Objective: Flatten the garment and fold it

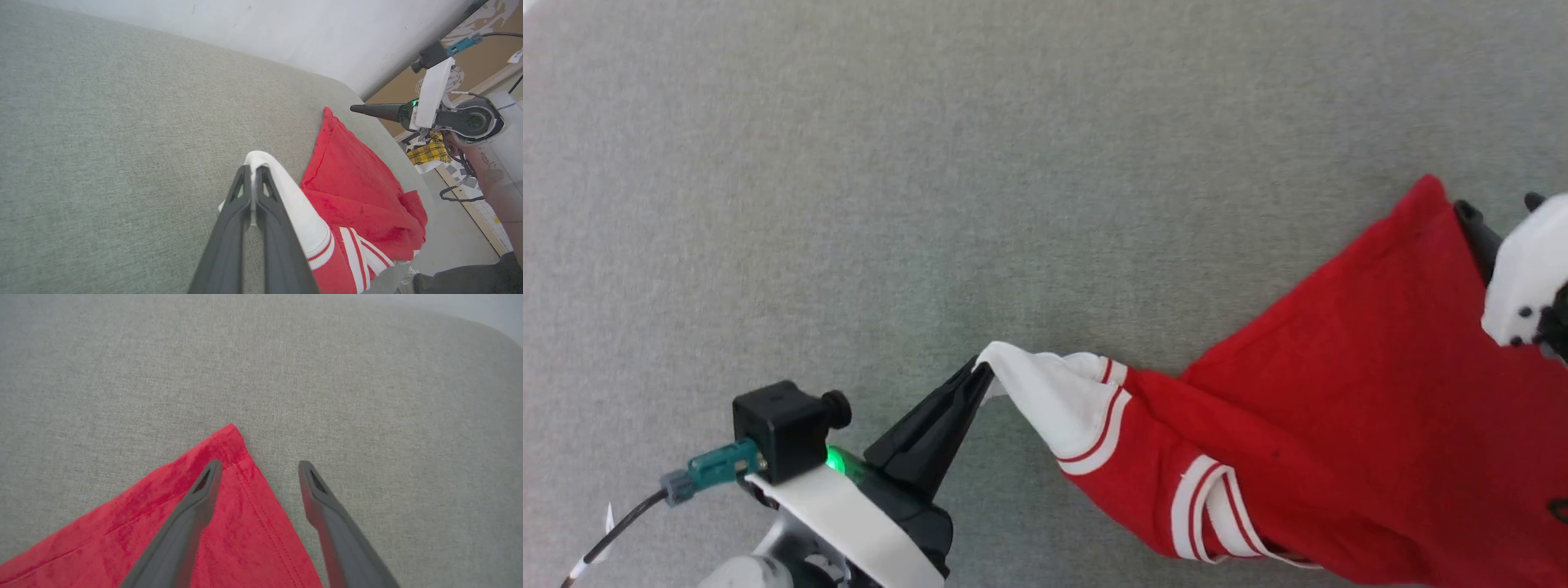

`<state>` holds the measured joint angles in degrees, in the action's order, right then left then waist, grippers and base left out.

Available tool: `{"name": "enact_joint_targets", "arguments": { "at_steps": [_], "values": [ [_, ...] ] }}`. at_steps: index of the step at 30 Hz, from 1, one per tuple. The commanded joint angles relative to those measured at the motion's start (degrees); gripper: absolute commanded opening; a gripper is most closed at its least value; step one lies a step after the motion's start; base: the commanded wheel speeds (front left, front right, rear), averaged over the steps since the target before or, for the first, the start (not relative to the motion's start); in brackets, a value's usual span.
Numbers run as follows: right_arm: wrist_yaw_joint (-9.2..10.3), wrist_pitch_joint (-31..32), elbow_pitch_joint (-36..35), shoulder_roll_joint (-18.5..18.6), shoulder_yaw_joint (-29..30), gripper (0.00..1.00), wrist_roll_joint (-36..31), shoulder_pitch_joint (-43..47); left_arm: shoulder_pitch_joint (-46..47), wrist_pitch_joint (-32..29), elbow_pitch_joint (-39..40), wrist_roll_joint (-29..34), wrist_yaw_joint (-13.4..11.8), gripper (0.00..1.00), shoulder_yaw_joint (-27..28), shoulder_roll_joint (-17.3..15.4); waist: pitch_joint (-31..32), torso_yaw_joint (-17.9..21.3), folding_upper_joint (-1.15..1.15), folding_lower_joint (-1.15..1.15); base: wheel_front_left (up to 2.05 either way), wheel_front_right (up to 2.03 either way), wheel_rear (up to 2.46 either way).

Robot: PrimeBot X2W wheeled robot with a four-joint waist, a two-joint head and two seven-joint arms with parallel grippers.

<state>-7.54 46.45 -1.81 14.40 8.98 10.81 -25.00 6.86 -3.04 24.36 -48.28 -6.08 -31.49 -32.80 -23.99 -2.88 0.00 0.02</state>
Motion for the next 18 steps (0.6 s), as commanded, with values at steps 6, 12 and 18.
{"name": "enact_joint_targets", "arguments": {
  "at_steps": [6, 12, 18],
  "values": [
    [0.05, 0.19, 6.21, 1.65, -1.90, 1.00, -0.98, -4.01, 1.80, -0.12, -0.38, 0.53, 0.65, 0.00, -0.22, 0.67, -2.91, -2.79, 0.00, -0.02, 0.00, 0.00, 0.00],
    [0.05, 5.72, 8.95, 1.48, -2.50, 0.00, 1.95, -3.99, 1.83, 0.14, -0.90, 0.28, 0.81, 0.00, -0.18, 0.72, -2.86, -3.23, 0.00, -0.02, 0.00, 0.00, 0.00],
    [0.05, 6.73, 6.85, 2.00, -2.04, 0.00, 2.97, -3.00, 1.65, 0.67, -1.68, -0.58, 1.11, 0.00, 0.07, 1.04, -1.23, -2.64, 0.00, -0.02, 0.00, 0.00, 0.00]
  ]
}}
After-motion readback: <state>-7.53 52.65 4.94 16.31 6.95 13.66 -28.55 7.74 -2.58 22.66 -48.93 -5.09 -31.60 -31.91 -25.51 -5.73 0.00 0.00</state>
